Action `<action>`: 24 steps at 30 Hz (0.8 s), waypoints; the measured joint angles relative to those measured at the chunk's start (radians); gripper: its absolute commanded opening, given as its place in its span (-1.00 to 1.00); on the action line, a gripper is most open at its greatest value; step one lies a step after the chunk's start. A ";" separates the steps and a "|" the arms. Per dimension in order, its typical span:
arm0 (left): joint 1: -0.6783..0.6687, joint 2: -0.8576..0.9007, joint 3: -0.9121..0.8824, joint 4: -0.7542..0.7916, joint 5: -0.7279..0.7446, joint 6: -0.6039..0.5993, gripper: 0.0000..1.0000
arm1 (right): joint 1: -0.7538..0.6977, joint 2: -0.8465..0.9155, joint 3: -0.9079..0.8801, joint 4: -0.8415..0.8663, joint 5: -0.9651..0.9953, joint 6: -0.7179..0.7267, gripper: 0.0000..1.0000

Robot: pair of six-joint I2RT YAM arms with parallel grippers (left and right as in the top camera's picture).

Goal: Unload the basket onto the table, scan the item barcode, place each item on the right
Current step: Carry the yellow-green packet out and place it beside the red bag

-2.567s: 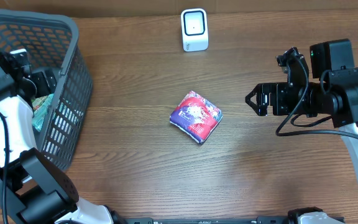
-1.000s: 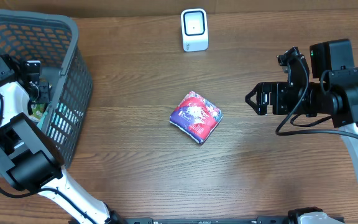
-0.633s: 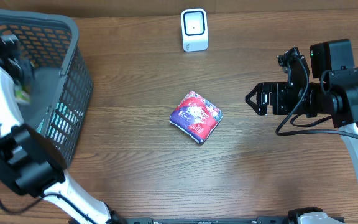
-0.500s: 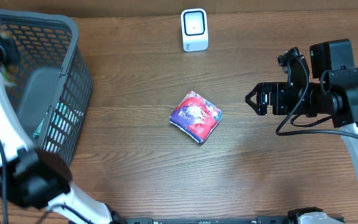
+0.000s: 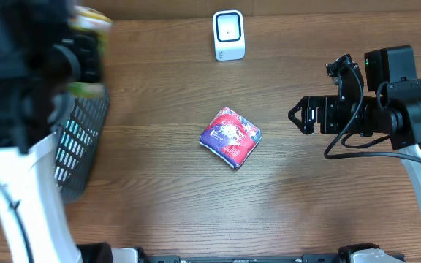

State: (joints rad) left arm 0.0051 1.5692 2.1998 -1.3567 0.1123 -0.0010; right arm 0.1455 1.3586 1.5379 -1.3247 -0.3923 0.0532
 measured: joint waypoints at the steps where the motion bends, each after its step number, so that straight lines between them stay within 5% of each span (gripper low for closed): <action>1: -0.035 0.018 -0.034 -0.005 -0.001 -0.017 -0.92 | 0.000 0.000 0.000 0.001 0.000 0.000 1.00; 10: -0.230 0.312 -0.403 0.185 -0.018 -0.106 -0.91 | 0.000 0.000 0.000 0.001 0.000 0.000 1.00; 19: -0.323 0.577 -0.432 0.232 0.021 -0.131 -0.90 | 0.000 0.000 0.000 0.004 0.000 0.000 1.00; 24: -0.364 0.623 -0.432 0.251 0.040 -0.149 -0.32 | 0.000 0.000 0.000 0.008 0.000 0.000 1.00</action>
State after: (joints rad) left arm -0.3592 2.1918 1.7676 -1.1057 0.1524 -0.1497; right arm 0.1455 1.3586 1.5379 -1.3170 -0.3927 0.0536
